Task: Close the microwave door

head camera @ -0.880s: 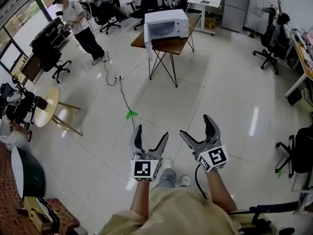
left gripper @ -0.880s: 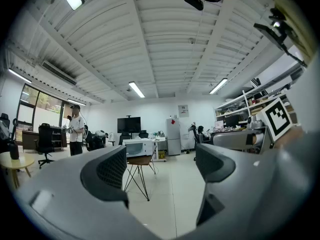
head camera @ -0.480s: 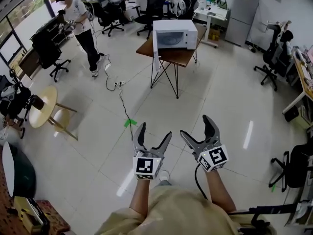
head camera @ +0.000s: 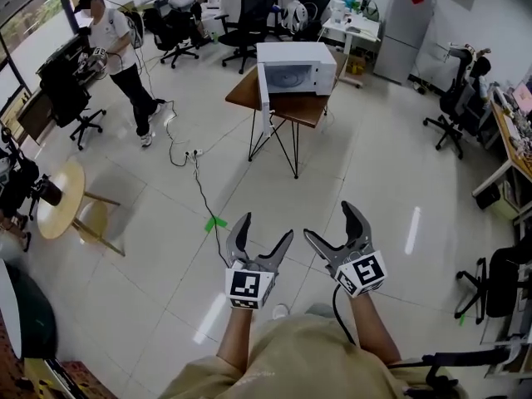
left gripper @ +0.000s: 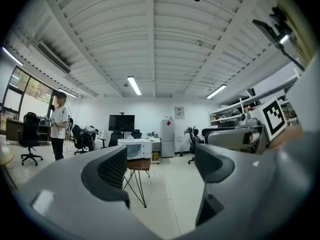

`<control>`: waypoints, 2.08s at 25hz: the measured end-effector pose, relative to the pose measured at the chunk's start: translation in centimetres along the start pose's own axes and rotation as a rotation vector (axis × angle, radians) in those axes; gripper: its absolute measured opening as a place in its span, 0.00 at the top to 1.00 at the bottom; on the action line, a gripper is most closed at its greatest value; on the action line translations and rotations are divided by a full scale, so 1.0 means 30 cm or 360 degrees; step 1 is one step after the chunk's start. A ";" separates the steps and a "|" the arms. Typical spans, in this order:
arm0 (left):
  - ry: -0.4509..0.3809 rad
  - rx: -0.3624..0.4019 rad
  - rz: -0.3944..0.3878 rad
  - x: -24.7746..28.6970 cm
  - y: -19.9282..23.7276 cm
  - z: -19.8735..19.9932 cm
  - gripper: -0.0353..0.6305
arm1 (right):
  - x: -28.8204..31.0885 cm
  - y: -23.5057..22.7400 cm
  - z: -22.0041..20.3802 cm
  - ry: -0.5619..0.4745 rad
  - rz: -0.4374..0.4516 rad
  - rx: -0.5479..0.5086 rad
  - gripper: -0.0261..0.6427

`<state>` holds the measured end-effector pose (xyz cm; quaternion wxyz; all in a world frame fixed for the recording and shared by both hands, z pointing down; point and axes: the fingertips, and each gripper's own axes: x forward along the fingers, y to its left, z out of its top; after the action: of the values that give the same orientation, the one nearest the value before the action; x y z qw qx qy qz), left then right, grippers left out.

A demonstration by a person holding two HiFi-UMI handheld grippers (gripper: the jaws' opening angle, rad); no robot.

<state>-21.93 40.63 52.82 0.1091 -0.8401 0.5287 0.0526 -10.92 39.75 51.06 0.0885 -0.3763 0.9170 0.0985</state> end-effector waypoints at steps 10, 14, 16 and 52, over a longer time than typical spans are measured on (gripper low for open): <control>-0.0009 -0.0067 0.0078 0.131 0.219 -0.091 0.44 | 0.210 -0.141 -0.120 0.0031 -0.0082 0.0078 0.28; -0.0052 -0.0053 0.0128 0.282 0.167 -0.086 0.44 | 0.246 -0.285 -0.161 -0.0005 0.0040 0.0034 0.28; 0.0014 -0.0026 0.0147 0.383 0.176 -0.105 0.44 | 0.301 -0.386 -0.164 -0.0051 0.0052 0.0033 0.28; 0.0021 0.0064 0.0104 1.585 0.423 -0.403 0.44 | 0.858 -1.404 -0.480 -0.0105 0.0073 0.0079 0.42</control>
<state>-12.97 -9.24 53.25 0.1208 -0.8203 0.5577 0.0399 -0.42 -10.50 54.06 0.1257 -0.3495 0.9241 0.0899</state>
